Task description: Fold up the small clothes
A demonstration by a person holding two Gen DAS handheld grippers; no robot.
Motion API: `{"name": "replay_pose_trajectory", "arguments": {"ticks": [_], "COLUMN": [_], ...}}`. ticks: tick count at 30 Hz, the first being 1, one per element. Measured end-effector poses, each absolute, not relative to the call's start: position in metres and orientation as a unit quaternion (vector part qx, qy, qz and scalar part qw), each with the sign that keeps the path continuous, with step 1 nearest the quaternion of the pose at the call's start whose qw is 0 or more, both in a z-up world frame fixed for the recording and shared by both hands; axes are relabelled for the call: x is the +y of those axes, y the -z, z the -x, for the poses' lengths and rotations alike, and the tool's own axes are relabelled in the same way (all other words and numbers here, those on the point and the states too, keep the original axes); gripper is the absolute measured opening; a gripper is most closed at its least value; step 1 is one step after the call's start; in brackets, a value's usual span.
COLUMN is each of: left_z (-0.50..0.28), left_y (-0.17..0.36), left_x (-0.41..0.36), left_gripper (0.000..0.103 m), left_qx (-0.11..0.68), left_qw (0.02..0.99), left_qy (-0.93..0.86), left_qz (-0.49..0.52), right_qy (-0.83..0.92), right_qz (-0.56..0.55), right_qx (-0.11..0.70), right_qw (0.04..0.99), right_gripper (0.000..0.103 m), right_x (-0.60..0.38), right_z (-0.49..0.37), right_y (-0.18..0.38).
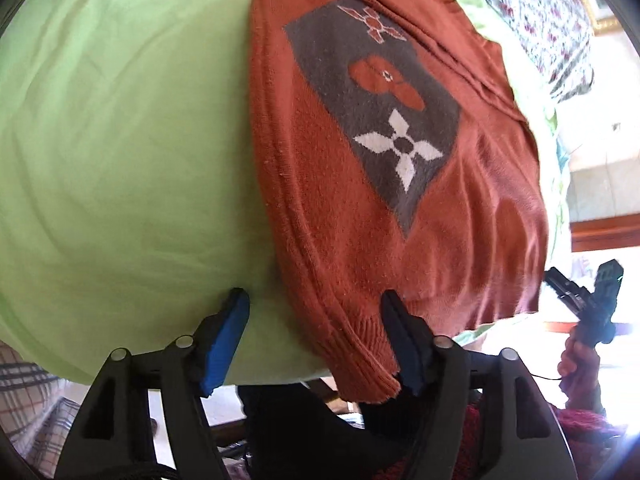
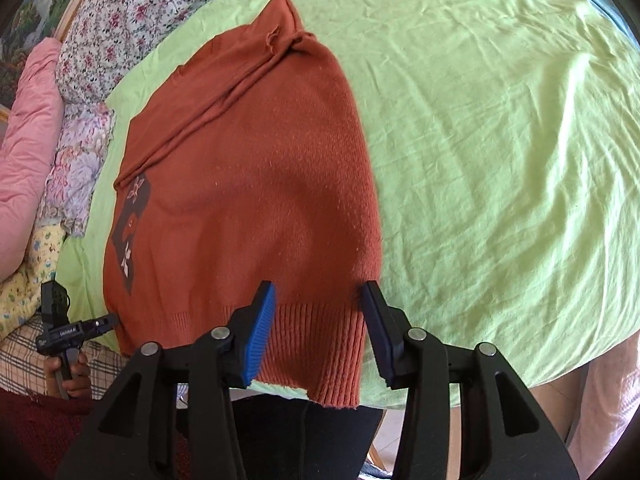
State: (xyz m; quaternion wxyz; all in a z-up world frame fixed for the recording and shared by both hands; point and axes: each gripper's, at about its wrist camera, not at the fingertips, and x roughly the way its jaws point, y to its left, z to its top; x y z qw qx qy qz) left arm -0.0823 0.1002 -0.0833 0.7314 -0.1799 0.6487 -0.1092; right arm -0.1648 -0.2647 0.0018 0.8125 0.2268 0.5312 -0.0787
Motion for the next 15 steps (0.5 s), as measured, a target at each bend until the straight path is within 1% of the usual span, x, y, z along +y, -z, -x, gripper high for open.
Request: {"name": "replay_pose_trajectory", "arguments": {"ticks": [1,2,5,6,7,8,9,10,11,13,14,15], "left_z": [0.083,0.084,0.087,0.086,0.085,0.083,0.082,0.081,0.081,0.082,0.084,0.084], "left_y": [0.081,0.080,0.084,0.086,0.088,0.089,0.089,0.088,0.087,0.086,0.084,0.084], "left_x": [0.097,0.098,0.106,0.109,0.111,0.112,0.111,0.108,0.102,0.087,0.081,0.077], "left_gripper": [0.027,0.014,0.015,0.019,0.027,0.033,0.045,0.055,0.057,0.053,0.046,0.019], "left_qx": [0.645,0.646,0.653,0.657,0.661,0.661,0.660,0.660,0.661,0.662,0.658,0.655], "left_qw": [0.741,0.739,0.727,0.722,0.715,0.709,0.704,0.703,0.705,0.717,0.725,0.730], "left_qy": [0.107,0.116,0.121,0.121,0.124,0.131,0.139,0.143,0.146,0.151,0.155,0.160], "left_qz": [0.157,0.152,0.171,0.180,0.194,0.209,0.220,0.221,0.211,0.161,0.131,0.111], "right_qy": [0.080,0.082,0.085,0.085,0.085,0.084,0.083,0.082,0.080,0.071,0.060,0.052], "right_qz": [-0.224,-0.222,-0.229,-0.230,-0.229,-0.231,-0.235,-0.239,-0.246,-0.257,-0.262,-0.264], "right_qx": [0.535,0.539,0.539,0.540,0.541,0.540,0.538,0.538,0.536,0.532,0.531,0.530], "right_qw": [0.811,0.808,0.806,0.805,0.805,0.805,0.805,0.804,0.804,0.803,0.804,0.804], "right_gripper": [0.047,0.047,0.047,0.047,0.047,0.047,0.047,0.047,0.047,0.047,0.047,0.047], "right_x": [-0.265,-0.266,-0.271,-0.272,-0.273,-0.274,-0.274,-0.275,-0.275,-0.274,-0.271,-0.268], "right_z": [0.165,0.167,0.174,0.175,0.177,0.177,0.178,0.177,0.177,0.176,0.174,0.174], "right_y": [-0.001,0.000,0.001,0.003,0.004,0.004,0.006,0.007,0.010,0.013,0.016,0.018]}}
